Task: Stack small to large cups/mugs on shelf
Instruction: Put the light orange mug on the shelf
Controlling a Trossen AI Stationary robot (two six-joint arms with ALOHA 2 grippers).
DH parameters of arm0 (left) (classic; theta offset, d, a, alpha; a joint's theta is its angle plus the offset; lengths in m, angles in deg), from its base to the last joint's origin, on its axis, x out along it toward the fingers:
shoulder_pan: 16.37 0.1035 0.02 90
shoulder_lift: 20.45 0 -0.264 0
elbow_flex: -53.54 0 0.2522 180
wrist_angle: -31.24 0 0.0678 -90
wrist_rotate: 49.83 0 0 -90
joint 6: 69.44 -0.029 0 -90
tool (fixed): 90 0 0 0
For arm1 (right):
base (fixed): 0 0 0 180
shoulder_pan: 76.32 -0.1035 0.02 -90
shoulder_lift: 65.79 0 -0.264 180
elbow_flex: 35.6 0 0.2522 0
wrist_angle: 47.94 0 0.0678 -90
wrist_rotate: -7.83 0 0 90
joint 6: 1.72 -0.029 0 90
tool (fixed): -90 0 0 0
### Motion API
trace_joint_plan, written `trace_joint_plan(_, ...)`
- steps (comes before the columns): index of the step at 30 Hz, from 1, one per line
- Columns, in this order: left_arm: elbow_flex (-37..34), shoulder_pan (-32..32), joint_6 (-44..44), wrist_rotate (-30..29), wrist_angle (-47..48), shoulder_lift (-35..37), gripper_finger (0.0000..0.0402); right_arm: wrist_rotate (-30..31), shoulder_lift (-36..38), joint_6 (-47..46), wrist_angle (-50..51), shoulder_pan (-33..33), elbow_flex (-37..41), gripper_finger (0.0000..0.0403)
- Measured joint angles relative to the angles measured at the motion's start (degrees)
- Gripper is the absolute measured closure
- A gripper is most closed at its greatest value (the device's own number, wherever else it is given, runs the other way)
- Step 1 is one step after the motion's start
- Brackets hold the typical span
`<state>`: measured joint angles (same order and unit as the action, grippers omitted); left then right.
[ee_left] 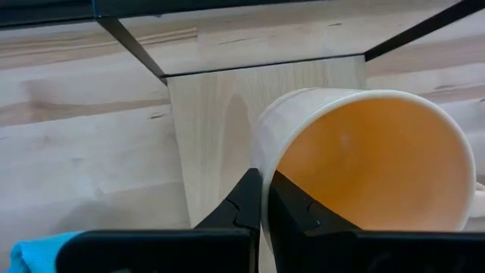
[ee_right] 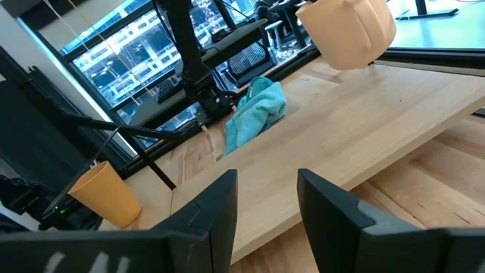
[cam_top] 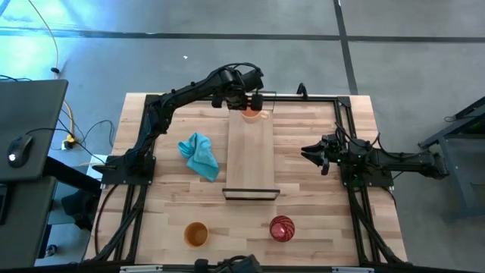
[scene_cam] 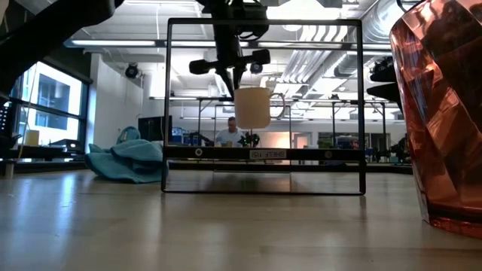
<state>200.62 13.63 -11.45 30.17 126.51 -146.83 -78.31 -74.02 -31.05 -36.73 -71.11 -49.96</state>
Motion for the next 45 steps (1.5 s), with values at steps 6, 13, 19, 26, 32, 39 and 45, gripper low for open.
trace_joint_plan(6,0.02,-0.43,0.84,0.41,-0.66,-2.00,0.0401,-0.01,0.00,0.26,-0.02,-0.01,0.00,0.0272)
trace_joint_plan(13,-0.05,-1.23,1.02,1.99,-0.25,-4.30,0.0401,-0.81,0.02,-0.20,0.31,0.00,0.00,0.0272)
trace_joint_plan(19,0.00,-1.09,2.50,1.32,-0.98,-4.71,0.0401,-1.07,0.07,-0.20,0.73,-0.01,0.00,0.0272)
trace_joint_plan(26,0.00,-1.09,2.94,0.31,0.31,-4.71,0.0401,-1.09,0.07,1.24,0.77,-0.02,0.00,0.0272)
trace_joint_plan(32,-0.05,-1.09,3.39,-0.16,1.51,-5.59,0.0401,-1.09,0.07,1.33,0.81,0.00,0.00,0.0272)
trace_joint_plan(39,0.02,-1.14,3.97,0.43,0.35,-6.94,0.0402,-1.09,0.07,1.33,0.86,-0.01,0.00,0.0272)
trace_joint_plan(45,0.02,-1.14,3.38,1.16,-0.48,-7.01,0.0401,-1.09,0.07,1.33,1.14,0.00,0.02,0.0272)
